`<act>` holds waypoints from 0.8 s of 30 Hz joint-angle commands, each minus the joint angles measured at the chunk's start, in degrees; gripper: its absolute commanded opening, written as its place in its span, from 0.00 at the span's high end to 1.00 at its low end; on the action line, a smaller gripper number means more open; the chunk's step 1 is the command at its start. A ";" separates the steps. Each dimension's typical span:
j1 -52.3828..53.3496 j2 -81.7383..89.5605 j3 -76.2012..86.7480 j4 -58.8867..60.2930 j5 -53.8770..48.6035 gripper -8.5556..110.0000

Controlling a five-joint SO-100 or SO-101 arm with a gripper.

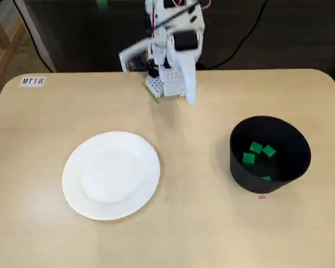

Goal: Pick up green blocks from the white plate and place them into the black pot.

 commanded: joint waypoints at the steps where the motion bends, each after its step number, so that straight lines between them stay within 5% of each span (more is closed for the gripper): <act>1: 0.00 1.93 4.57 0.09 -1.76 0.95; 24: 7.82 1.93 19.51 -0.70 0.79 0.95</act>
